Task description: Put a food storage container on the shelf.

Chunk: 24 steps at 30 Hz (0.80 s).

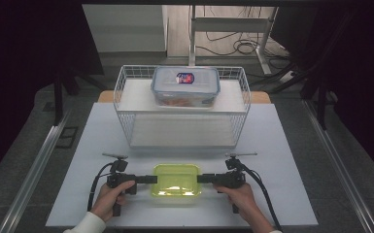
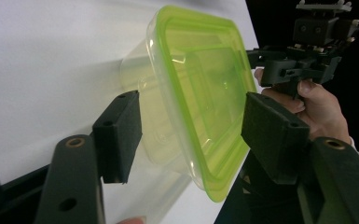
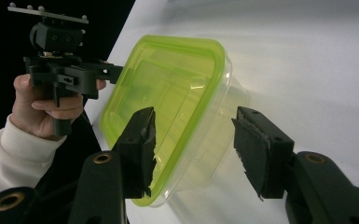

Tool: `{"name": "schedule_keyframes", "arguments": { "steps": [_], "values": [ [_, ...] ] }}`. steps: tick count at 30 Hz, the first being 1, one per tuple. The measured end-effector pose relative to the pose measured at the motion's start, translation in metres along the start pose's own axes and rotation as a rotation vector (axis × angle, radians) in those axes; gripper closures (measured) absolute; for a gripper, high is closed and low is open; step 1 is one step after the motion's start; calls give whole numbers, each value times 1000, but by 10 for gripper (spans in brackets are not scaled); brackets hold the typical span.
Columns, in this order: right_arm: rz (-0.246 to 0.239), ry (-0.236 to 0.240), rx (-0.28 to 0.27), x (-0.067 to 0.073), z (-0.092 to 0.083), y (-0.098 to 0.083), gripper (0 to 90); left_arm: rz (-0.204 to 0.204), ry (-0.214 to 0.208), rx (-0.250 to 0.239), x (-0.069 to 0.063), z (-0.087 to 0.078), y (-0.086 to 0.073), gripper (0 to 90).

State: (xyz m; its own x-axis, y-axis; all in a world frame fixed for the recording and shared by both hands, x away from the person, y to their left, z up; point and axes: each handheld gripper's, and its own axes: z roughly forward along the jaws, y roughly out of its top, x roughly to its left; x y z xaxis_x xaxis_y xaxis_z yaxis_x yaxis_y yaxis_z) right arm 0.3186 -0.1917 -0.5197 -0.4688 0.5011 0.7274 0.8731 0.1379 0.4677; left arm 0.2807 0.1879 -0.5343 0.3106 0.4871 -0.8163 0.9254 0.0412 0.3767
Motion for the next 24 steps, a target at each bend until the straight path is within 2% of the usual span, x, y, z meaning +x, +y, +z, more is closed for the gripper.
{"name": "schedule_keyframes", "arguments": {
  "steps": [3,7,8,13,14,15,16,17,18,24],
  "values": [
    [5,-3,0,-1,1,0,507,-1,-3,26,2,5,0,404],
    [18,12,1,-3,6,-1,539,-19,-20,35,4,9,1,458],
    [24,22,4,-3,8,-1,561,-23,-37,40,5,9,1,497],
    [40,43,7,-3,10,-2,618,-32,-29,42,6,9,1,579],
    [44,35,7,-4,9,-3,661,-54,-36,31,8,8,0,630],
    [44,35,7,-4,9,-3,661,-54,-36,31,8,8,0,661],
    [58,37,6,-5,9,-3,688,-68,-42,28,10,7,0,661],
    [75,46,2,-7,9,-4,703,-74,-46,29,11,7,-1,698],
    [96,67,-8,-9,8,-5,738,-71,-47,29,11,6,-1,710],
    [110,85,-18,-9,4,-5,775,-61,-43,21,8,5,-2,733]
  ]
}}
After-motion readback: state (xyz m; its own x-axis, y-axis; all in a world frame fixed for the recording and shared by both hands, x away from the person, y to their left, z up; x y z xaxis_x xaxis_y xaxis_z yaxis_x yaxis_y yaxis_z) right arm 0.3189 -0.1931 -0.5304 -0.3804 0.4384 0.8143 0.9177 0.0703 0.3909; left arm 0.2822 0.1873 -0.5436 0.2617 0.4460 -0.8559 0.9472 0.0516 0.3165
